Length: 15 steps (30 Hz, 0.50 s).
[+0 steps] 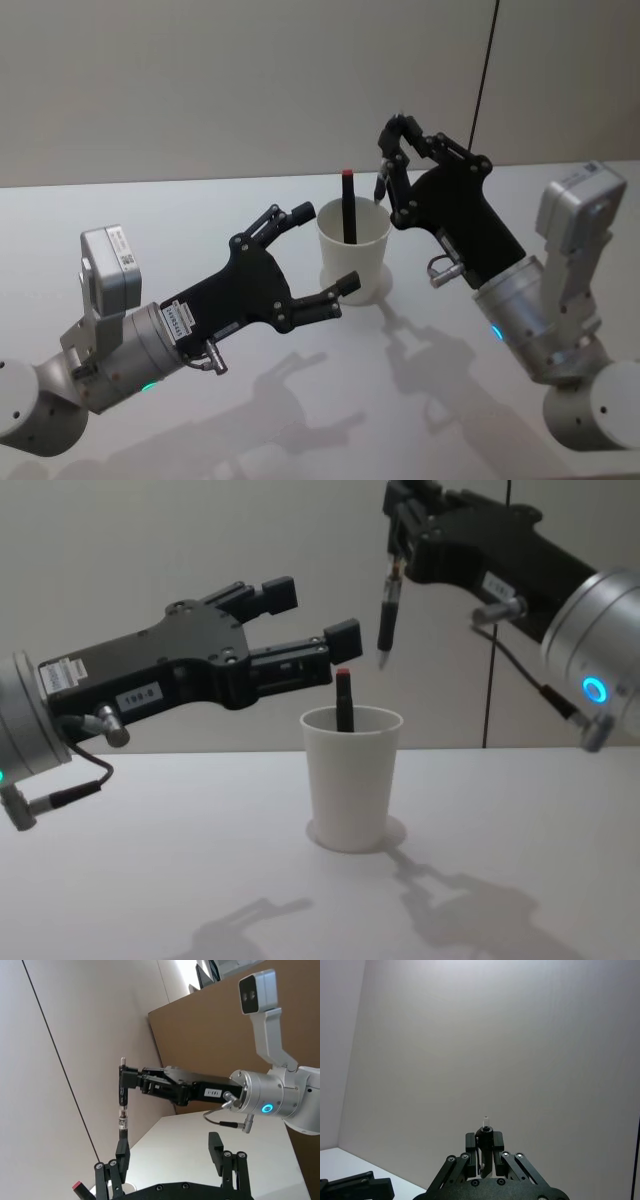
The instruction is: Place the pen into the pen holder.
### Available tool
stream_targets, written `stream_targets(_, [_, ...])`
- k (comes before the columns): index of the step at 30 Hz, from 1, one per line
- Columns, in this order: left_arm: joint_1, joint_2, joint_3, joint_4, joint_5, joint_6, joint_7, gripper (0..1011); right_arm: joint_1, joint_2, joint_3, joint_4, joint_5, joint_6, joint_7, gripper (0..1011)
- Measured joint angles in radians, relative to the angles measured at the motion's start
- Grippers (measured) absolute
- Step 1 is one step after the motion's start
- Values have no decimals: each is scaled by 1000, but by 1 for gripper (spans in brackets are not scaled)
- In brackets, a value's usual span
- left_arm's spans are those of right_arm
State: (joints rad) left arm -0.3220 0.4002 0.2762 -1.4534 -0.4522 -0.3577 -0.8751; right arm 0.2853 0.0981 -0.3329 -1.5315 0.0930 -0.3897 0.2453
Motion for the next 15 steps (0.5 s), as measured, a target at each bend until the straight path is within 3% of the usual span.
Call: stream_targets(15, [0,0,0,0,0,0,0,1004,67,-36,0,140,-2,-11,26,203])
